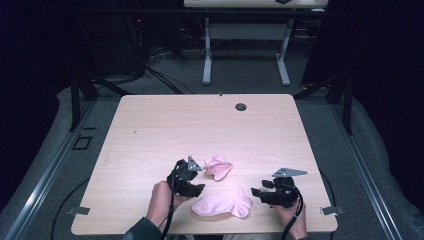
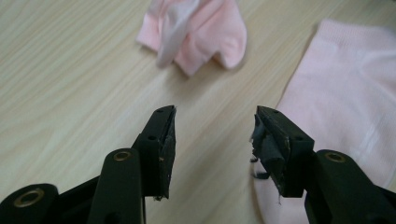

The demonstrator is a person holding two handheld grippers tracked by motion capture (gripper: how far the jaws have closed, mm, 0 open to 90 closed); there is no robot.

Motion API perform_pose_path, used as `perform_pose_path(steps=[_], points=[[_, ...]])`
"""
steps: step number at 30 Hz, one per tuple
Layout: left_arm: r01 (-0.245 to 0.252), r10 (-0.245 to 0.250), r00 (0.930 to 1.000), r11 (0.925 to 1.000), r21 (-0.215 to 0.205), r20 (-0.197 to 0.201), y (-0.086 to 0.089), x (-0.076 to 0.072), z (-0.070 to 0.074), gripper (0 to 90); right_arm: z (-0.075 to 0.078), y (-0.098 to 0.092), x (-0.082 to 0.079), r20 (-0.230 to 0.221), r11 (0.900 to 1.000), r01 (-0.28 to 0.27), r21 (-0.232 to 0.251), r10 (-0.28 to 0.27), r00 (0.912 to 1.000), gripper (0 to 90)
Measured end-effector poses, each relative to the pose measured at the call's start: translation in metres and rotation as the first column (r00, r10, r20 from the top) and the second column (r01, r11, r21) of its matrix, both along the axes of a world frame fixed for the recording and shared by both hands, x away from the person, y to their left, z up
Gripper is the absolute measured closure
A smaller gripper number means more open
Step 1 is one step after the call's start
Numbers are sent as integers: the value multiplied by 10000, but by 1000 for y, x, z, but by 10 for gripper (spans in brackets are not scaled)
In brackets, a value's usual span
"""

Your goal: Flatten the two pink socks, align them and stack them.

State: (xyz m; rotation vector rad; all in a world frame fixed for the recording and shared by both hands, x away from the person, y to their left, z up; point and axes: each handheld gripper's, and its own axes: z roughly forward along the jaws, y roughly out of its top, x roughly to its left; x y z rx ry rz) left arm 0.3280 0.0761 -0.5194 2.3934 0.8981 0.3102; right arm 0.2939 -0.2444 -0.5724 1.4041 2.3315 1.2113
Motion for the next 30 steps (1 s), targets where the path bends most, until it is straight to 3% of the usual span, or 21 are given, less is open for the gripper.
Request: perform_pose_path(steps=[2, 7, 10, 12, 15, 18, 22, 30], points=[[44, -53, 9994, 9997, 240, 340, -10, 13, 3, 481, -4, -5, 0, 161, 9997, 254, 8, -254, 9995, 274], [74, -142, 9965, 9966, 823, 828, -25, 33, 7, 478, -9, -6, 1, 417, 9994, 315, -132, -309, 9987, 226], [241, -312, 9973, 9942, 1046, 665, -33, 44, 5, 486, -11, -5, 1, 484, 9992, 365, -154, -357, 9982, 220], [438, -522, 9966, 9909, 1273, 636, -39, 48, 3, 540, -12, -6, 1, 479, 9992, 381, -129, -374, 9981, 218], [742, -841, 9950, 9835, 1651, 538, -45, 51, 0, 709, -13, -5, 2, 497, 9990, 428, -109, -422, 9979, 221], [857, -947, 9943, 9829, 1627, 486, -48, 51, -2, 874, -13, -6, 2, 527, 9990, 446, -102, -440, 9976, 223], [949, -1031, 9936, 9836, 1537, 467, -48, 51, 4, 892, -13, -6, 1, 525, 9989, 454, -86, -449, 9976, 224], [985, -1068, 9913, 9896, 1052, 770, -46, 45, 34, 892, -12, -9, 2, 479, 9980, 612, 145, -619, 9969, 233]])
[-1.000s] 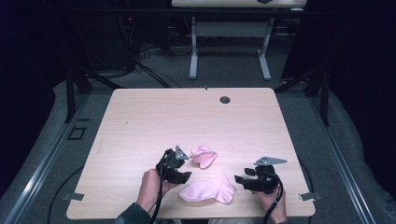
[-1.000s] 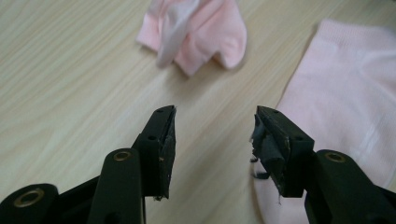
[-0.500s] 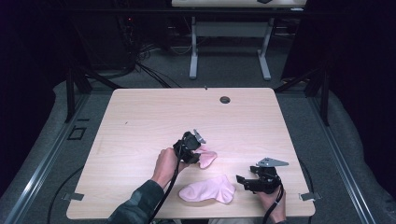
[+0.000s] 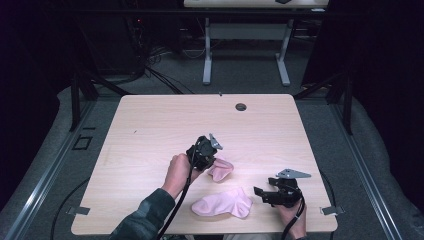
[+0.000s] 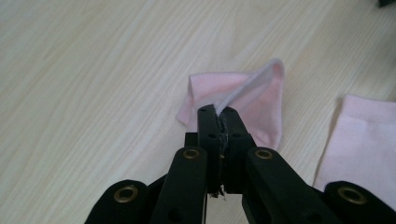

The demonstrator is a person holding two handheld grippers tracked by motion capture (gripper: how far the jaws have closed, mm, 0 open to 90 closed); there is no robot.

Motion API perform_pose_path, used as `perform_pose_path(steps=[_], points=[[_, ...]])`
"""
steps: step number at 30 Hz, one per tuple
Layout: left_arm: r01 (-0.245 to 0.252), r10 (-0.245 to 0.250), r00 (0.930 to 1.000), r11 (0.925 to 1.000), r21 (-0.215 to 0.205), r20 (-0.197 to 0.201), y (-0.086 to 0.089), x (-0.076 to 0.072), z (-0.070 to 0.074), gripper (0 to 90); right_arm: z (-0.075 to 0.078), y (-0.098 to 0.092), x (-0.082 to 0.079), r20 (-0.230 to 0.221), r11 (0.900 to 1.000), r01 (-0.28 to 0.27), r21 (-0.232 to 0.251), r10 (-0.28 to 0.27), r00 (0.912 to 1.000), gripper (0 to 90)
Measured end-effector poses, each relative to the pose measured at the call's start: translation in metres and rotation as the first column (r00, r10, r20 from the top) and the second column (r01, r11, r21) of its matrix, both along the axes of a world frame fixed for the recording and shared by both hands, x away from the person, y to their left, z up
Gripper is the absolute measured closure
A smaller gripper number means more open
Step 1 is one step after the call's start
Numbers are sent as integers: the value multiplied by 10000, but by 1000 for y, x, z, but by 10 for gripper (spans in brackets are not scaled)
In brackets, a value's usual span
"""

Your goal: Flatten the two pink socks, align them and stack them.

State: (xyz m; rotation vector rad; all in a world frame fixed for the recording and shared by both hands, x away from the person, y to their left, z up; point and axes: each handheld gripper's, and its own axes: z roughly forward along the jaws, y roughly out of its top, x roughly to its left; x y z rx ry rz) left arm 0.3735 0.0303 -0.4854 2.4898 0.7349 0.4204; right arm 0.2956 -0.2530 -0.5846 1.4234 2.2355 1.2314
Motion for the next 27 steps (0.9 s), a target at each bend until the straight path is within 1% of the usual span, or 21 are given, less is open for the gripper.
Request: perform_pose_path(steps=[2, 3, 4, 7, 11, 15, 17, 18, 19, 21, 22, 23, 24, 25, 27], points=[[27, -27, 10000, 9999, -160, -2, 0, -1, 6, 892, 1, -1, 0, 24, 9999, 47, 136, -47, 10000, 236], [30, -29, 10000, 9998, -216, 17, -1, -2, 10, 892, 2, -2, 0, -15, 9993, 35, 372, -34, 10000, 236], [15, -13, 10000, 9997, -231, 52, -2, -3, 13, 892, 4, -2, 0, -48, 9989, 16, 479, -14, 10000, 236], [66, -63, 9999, 9996, -291, 123, -5, -4, 22, 892, 12, 4, 0, 77, 9985, -151, 522, 147, 9999, 236], [177, -170, 9997, 9991, -380, 201, -10, -5, 31, 892, 30, 19, 0, 387, 9963, -587, 621, 563, 9977, 238], [378, -370, 9991, 9982, -470, 185, -17, -7, 38, 892, 44, 38, 4, 589, 9899, -1062, 937, 1010, 9931, 235], [427, -415, 9989, 9976, -539, 225, -20, -8, 41, 892, 49, 47, 8, 563, 9892, -1218, 814, 1175, 9915, 233], [479, -467, 9986, 9974, -538, 245, -21, -8, 42, 892, 50, 52, 11, 567, 9899, -1193, 765, 1151, 9917, 238], [480, -465, 9986, 9973, -565, 266, -22, -9, 43, 892, 50, 56, 13, 479, 9909, -1168, 669, 1137, 9924, 253], [560, -546, 9982, 9964, -635, 231, -23, -9, 46, 892, 49, 62, 19, 420, 9927, -1064, 574, 1041, 9937, 329], [568, -551, 9981, 9961, -670, 266, -23, -9, 46, 892, 47, 64, 21, 378, 9932, -1024, 555, 1004, 9942, 406], [593, -574, 9979, 9959, -684, 302, -23, -9, 47, 892, 47, 64, 23, 301, 9945, -962, 418, 950, 9950, 479], [605, -585, 9978, 9956, -719, 295, -23, -10, 48, 892, 45, 64, 25, 216, 9950, -890, 462, 881, 9959, 526], [609, -589, 9979, 9951, -778, 280, -22, -10, 49, 892, 44, 62, 27, 154, 9952, -856, 465, 849, 9963, 611], [613, -590, 9978, 9945, -854, 288, -20, -10, 51, 892, 43, 58, 30, 112, 9950, -763, 646, 758, 9971, 717]])
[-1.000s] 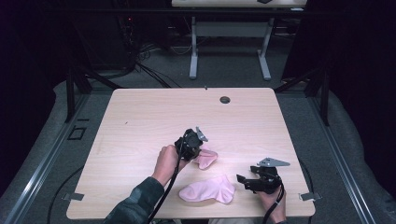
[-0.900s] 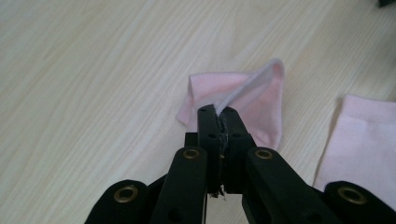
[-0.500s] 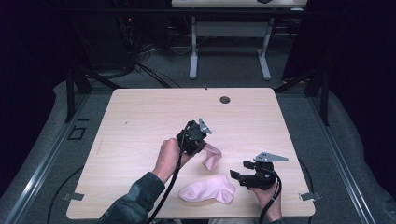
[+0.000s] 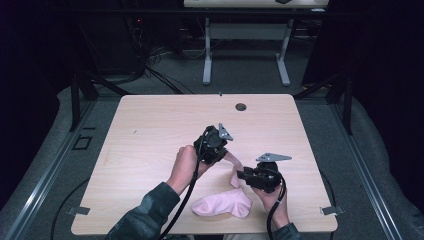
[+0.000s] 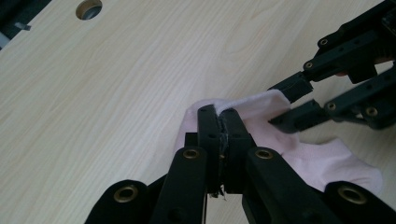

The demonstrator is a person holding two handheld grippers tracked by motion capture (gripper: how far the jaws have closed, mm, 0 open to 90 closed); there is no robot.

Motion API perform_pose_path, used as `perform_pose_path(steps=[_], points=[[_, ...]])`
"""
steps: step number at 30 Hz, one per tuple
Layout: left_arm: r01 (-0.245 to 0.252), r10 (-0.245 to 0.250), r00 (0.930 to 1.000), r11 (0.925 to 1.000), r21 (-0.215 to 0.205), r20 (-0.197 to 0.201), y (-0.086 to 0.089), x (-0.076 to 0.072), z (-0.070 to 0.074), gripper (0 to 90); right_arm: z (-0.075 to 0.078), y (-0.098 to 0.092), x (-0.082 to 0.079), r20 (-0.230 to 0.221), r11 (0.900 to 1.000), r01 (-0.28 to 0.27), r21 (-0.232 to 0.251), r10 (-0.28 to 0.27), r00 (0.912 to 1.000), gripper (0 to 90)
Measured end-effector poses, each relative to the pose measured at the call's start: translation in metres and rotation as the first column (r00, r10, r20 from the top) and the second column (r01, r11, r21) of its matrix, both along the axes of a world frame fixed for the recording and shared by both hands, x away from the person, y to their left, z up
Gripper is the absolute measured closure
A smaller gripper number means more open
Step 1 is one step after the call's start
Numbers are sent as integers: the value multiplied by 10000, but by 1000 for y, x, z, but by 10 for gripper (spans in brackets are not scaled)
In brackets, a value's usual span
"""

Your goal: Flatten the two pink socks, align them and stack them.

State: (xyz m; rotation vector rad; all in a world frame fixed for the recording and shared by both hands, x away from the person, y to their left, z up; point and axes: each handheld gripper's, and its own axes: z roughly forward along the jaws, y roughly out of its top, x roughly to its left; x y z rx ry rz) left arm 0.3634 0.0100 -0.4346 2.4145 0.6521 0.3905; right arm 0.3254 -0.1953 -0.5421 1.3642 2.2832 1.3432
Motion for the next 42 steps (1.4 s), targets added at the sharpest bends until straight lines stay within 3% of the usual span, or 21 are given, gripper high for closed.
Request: perform_pose_path(steps=[4, 10, 14, 17, 19, 22, 26, 29, 30, 33, 37, 39, 42], points=[[-7, 7, 10000, 10000, -58, -39, 4, 2, 0, 892, 2, -8, 4, 98, 9998, 75, -173, -73, 9999, 860], [36, -39, 9998, 9999, -161, -197, 10, 5, -9, 891, 13, -14, 9, 733, 9944, 479, -941, -411, 9965, 887], [159, -163, 9997, 9996, -224, -178, 16, 9, -21, 890, 23, -13, 11, 1641, 9781, 826, -1911, -511, 9851, 887], [42, -47, 9996, 9998, -172, -281, 23, 13, -33, 889, 29, -8, 10, 2286, 9601, 745, -2696, -113, 9735, 885], [-36, 35, 9989, 10000, -21, -460, 29, 15, -43, 886, 24, -1, 9, 2179, 9540, 359, -2977, 313, 9755, 882], [-167, 190, 9954, 9995, 257, -937, 40, 15, -62, 875, 7, 11, 7, 1328, 9371, -700, -3419, 1219, 9836, 820], [-391, 461, 9865, 9981, 473, -1570, 55, 15, -83, 798, -13, 20, 6, 125, 9222, -1952, -3337, 2114, 9773, 632], [-513, 585, 9824, 9977, 448, -1771, 63, 13, -86, 709, -14, 12, 4, -78, 9373, -2341, -2583, 2403, 9707, 555], [-560, 601, 9808, 9981, 269, -1853, 66, 12, -86, 703, -13, 7, 3, -67, 9439, -2437, -2231, 2485, 9686, 542], [-688, 710, 9778, 9975, 178, -1969, 74, 9, -83, 627, -6, -9, 0, 75, 9572, -2439, -1557, 2480, 9687, 522], [-881, 856, 9762, 9961, -33, -1992, 82, 4, -79, 562, 1, -29, 2, 262, 9786, -1594, -1304, 1641, 9861, 533], [-984, 944, 9747, 9951, -98, -2025, 85, 2, -76, 541, 0, -34, 7, 173, 9836, -1083, -1445, 1120, 9936, 549], [-1234, 1173, 9708, 9922, -167, -2091, 87, 2, -75, 526, -2, -34, 16, -176, 9850, -699, -1580, 680, 9975, 565]])
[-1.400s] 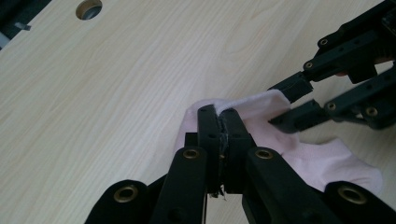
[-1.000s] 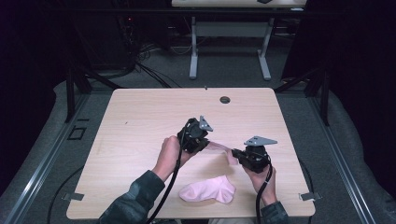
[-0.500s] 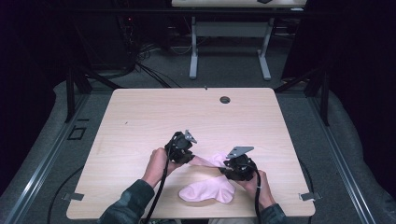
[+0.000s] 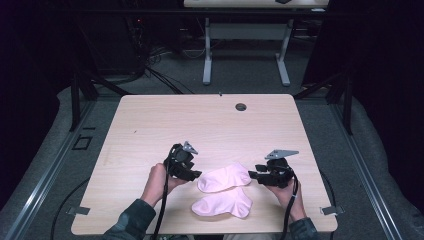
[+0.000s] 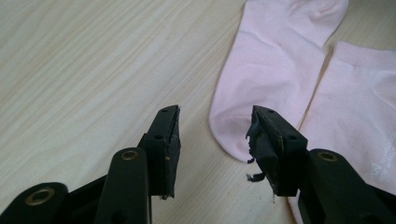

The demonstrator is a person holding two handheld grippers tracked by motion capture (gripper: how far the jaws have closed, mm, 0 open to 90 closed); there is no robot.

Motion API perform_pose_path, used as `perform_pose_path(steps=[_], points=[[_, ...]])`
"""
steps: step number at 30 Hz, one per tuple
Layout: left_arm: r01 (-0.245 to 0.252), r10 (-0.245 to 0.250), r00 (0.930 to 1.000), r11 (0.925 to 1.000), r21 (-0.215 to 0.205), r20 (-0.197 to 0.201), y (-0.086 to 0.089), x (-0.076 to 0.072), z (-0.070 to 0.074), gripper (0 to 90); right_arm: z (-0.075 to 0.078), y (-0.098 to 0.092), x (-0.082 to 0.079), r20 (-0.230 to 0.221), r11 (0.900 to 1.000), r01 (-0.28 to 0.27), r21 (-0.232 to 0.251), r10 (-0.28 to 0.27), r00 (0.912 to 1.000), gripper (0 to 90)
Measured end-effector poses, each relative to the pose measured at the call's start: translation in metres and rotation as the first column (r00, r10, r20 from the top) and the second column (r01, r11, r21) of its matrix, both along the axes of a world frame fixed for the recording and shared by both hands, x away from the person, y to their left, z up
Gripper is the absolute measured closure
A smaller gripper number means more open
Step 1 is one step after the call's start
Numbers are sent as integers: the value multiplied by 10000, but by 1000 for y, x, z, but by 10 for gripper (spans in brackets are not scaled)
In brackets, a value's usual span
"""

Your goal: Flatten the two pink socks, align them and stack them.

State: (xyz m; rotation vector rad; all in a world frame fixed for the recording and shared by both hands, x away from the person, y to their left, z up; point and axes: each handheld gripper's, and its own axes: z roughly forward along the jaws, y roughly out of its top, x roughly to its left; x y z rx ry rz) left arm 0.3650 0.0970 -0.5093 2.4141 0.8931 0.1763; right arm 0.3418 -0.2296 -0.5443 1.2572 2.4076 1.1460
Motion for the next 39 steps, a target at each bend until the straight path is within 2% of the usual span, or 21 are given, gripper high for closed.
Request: perform_pose_path(steps=[2, 4, 7, 11, 14, 16, 22, 39], points=[[-151, 152, 9997, 9999, 34, -165, -2, 0, -3, 511, -3, 4, 7, -132, 9999, 130, -5, -130, 9998, 577], [-177, 186, 9985, 9997, 184, -522, -6, -1, -9, 500, -7, 10, 13, -442, 9997, 219, -139, -225, 9988, 583], [-272, 297, 9965, 9991, 319, -782, -15, -2, -22, 493, -15, 17, 21, -685, 9980, 382, -506, -416, 9968, 613], [-183, 236, 9959, 9980, 610, -869, -26, -3, -37, 534, -21, 22, 25, -707, 9961, 398, -791, -454, 9965, 669], [-141, 208, 9977, 9946, 1026, -645, -32, -5, -41, 589, -23, 25, 25, -803, 9941, 318, -1038, -402, 9960, 709], [-106, 171, 9987, 9913, 1314, -486, -34, -5, -44, 623, -25, 26, 24, -670, 9929, 265, -1164, -345, 9972, 736], [-328, 362, 9991, 9905, 1333, -230, -30, 0, -45, 661, -27, 28, 20, -549, 9939, 299, -1066, -359, 9978, 782], [-461, 502, 9982, 9918, 1192, -318, -22, 6, -45, 676, -28, 26, 21, -549, 9953, 290, -927, -342, 9979, 832]])
